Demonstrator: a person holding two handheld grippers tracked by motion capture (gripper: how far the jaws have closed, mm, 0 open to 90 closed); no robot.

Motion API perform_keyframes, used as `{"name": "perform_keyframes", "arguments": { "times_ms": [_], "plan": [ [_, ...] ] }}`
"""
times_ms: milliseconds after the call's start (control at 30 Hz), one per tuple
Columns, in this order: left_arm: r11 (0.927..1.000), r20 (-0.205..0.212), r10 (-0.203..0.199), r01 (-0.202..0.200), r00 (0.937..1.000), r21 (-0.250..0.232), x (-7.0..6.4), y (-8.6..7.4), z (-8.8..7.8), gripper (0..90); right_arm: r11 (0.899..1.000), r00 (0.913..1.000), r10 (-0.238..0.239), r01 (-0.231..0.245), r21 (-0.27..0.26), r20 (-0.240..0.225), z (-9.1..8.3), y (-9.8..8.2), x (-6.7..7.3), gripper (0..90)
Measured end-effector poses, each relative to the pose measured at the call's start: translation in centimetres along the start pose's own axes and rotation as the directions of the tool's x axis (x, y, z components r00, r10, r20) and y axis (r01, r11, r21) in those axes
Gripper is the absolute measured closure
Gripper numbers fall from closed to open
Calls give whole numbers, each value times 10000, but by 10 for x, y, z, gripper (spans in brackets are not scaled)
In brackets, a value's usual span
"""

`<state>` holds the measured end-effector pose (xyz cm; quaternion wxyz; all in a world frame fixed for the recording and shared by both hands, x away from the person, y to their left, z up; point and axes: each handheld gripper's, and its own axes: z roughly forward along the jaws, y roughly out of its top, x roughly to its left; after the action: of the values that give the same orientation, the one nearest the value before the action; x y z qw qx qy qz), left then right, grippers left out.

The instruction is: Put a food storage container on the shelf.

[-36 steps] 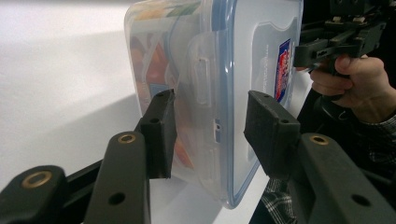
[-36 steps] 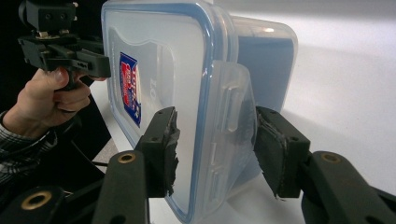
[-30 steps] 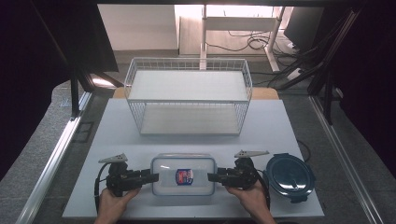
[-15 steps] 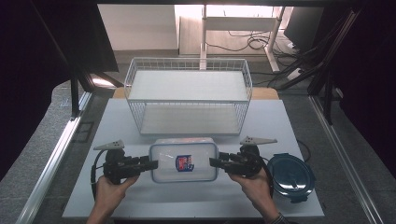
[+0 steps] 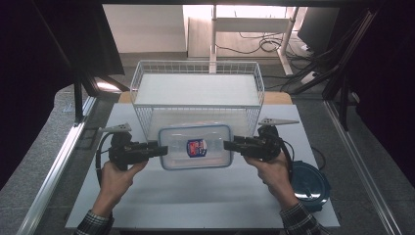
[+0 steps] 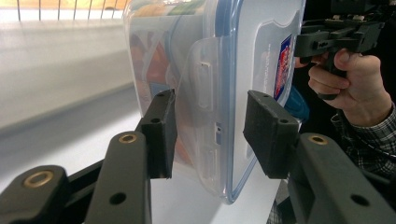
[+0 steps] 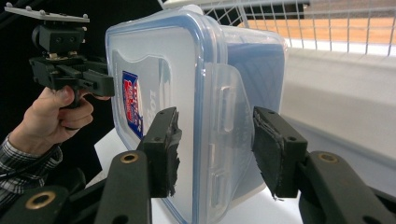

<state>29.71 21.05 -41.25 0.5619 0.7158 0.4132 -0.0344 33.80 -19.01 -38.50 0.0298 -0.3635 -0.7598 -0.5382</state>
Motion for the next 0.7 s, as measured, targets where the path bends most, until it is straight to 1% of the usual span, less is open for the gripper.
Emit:
{"name": "perform_keyframes", "arguments": {
  "times_ms": [33,67,167,200,233,267,300,333,400,433,467,567,700],
  "plan": [
    [10000,0,0,0,10000,0,0,0,0,547,10000,10000,0,0,0,0,0,0,0,519],
    [10000,47,-15,15,10000,-50,1,8,0,547,9999,10000,-47,48,-101,28,-2,8,-1,520],
    [10000,94,-22,22,10000,-81,2,21,0,547,9997,9999,-72,75,-252,97,-4,20,-1,520],
    [10000,94,-22,22,10000,-81,2,21,0,547,9995,9999,-101,104,-298,99,-4,24,-1,520],
    [9999,72,44,-44,10000,-113,2,30,-1,547,9994,9999,-105,108,-325,96,-5,29,-1,520],
    [9999,43,77,-77,10000,-113,2,35,-1,547,9993,9999,-108,111,-345,91,-5,33,-2,520],
    [9999,43,77,-77,10000,-113,2,35,-1,547,9993,9999,-108,111,-345,91,-5,33,-2,520],
    [9999,-15,139,-139,9999,-97,2,44,-1,547,9994,9999,-70,72,-336,72,-5,41,-4,520],
    [9999,-8,139,-139,9999,-98,4,52,-1,547,9993,10000,-32,34,-369,47,-4,48,-7,520],
    [9999,-8,139,-139,9999,-98,4,52,-1,547,9993,10000,-15,16,-386,33,-4,51,-8,520],
    [9999,18,116,-116,9999,-74,7,59,0,547,9993,10000,19,-18,-378,44,-3,54,-9,520],
    [10000,123,79,-79,9999,-54,12,71,0,547,9991,9999,29,-25,-428,106,-2,63,-11,520],
    [9998,168,173,-172,9997,-106,14,90,-2,547,9983,9998,-74,85,-577,202,-3,82,-10,521]
  ]
}}
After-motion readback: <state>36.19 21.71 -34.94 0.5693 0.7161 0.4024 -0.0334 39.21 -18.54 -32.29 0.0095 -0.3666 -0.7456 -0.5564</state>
